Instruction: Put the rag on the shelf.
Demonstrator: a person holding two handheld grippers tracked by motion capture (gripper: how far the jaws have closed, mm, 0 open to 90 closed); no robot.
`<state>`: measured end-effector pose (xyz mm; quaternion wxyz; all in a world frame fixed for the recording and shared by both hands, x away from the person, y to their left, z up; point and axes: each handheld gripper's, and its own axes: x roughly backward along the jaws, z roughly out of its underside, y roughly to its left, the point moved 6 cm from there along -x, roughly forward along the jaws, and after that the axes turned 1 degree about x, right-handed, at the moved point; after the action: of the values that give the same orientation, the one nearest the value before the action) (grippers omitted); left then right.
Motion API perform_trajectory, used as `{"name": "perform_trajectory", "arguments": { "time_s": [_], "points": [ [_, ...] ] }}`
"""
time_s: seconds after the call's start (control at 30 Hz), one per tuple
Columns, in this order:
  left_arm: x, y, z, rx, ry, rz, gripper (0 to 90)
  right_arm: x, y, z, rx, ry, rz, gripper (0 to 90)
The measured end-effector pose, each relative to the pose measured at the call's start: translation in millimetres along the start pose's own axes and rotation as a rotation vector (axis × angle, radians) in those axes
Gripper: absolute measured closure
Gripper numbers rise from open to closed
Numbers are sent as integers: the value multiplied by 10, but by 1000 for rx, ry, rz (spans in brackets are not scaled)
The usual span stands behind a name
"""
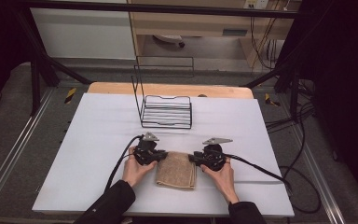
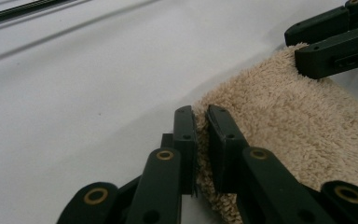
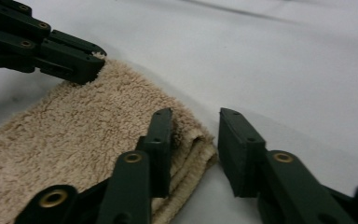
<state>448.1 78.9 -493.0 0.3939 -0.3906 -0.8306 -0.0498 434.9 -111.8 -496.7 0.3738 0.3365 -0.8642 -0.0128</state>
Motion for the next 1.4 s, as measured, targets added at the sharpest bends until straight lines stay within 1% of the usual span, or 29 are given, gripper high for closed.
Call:
{"name": "perform_trajectory", "arguments": {
  "time_s": [0.13, 0.17, 0.23, 0.3, 0.4, 0.47, 0.5, 0.53, 0.57, 0.67, 0.8, 1.07, 1.13, 1.17, 1.23, 1.4],
  "points": [
    [-1, 5, -4, 16, -3, 10, 818, -6, 18, 7, -26, 11, -22, 790],
    [-1, 9, -5, 25, -4, 15, 820, -8, 23, 8, -32, 13, -26, 804],
    [3, 13, -7, 31, -1, 20, 825, -6, 26, 4, -39, 12, -31, 826],
    [6, 14, -8, 30, -1, 21, 832, -4, 24, 1, -35, 10, -33, 837],
    [19, 19, -13, 38, -4, 28, 841, 6, 27, -5, -34, 8, -37, 844],
    [37, 18, -19, 36, -10, 31, 845, 21, 32, -12, -30, 2, -41, 845],
    [51, 12, -26, 35, -17, 32, 846, 29, 36, -19, -29, -3, -42, 845],
    [69, 16, -35, 24, -23, 29, 847, 39, 38, -24, -24, -6, -45, 846],
    [84, 1, -40, 32, -30, 36, 847, 55, 47, -32, -26, -10, -51, 846],
    [145, -23, -67, 23, -54, 37, 848, 101, 58, -61, -10, -33, -62, 846],
    [227, -51, -98, 7, -79, 40, 848, 160, 81, -97, -8, -59, -79, 846],
    [337, -114, -143, -11, -115, 37, 850, 275, 123, -153, 13, -94, -104, 846],
    [363, -129, -156, -20, -124, 30, 850, 307, 143, -175, 33, -104, -99, 847],
    [378, -133, -162, -26, -127, 27, 851, 326, 162, -186, 35, -107, -99, 847],
    [408, -143, -174, -26, -137, 31, 851, 359, 181, -208, 52, -119, -99, 847],
    [459, -177, -206, -32, -157, 33, 851, 422, 208, -243, 67, -135, -98, 847]
  ]
}}
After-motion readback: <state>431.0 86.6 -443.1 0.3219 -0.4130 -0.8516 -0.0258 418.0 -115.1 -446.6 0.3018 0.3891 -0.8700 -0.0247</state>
